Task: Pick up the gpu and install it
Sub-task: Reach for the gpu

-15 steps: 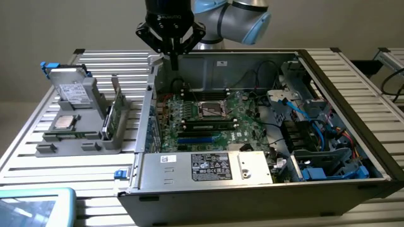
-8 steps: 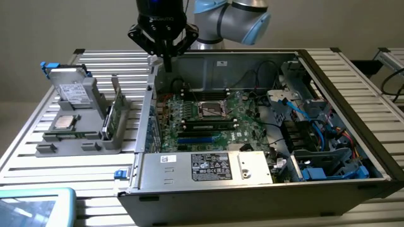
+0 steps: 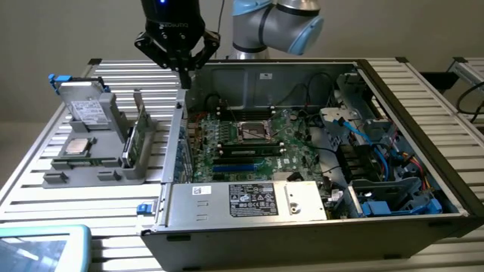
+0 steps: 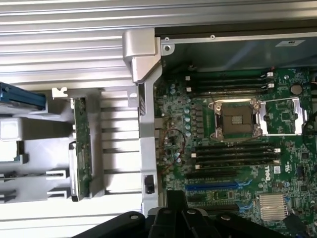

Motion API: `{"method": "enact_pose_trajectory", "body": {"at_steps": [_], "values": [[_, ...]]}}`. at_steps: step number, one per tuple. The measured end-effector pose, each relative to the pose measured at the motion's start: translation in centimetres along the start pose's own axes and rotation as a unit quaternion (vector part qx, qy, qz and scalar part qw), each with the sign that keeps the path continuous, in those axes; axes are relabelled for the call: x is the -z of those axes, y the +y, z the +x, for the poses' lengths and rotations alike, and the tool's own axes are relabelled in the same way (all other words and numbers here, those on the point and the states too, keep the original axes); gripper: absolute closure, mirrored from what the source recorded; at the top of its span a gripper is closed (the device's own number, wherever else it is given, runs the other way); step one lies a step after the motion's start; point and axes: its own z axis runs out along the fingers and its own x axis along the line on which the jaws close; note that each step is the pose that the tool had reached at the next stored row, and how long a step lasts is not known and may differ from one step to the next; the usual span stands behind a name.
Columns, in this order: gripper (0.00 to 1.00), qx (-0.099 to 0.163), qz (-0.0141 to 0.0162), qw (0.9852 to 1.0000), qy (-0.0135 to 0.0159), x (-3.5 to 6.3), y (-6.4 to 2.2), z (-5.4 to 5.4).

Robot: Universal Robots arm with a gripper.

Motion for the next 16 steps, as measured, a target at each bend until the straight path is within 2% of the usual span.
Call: {"method": "enact_pose_trajectory", "body": {"at_steps": [10,13,16], "values": [[0.89,0.000,0.0001,1.0000,0.0008,-0.09,-0.34,3.4],[0.89,0.000,0.0002,1.0000,0.0025,-0.14,-0.41,4.4],[0.89,0.000,0.0005,1.0000,0.0063,-0.19,-0.47,5.2]]}}
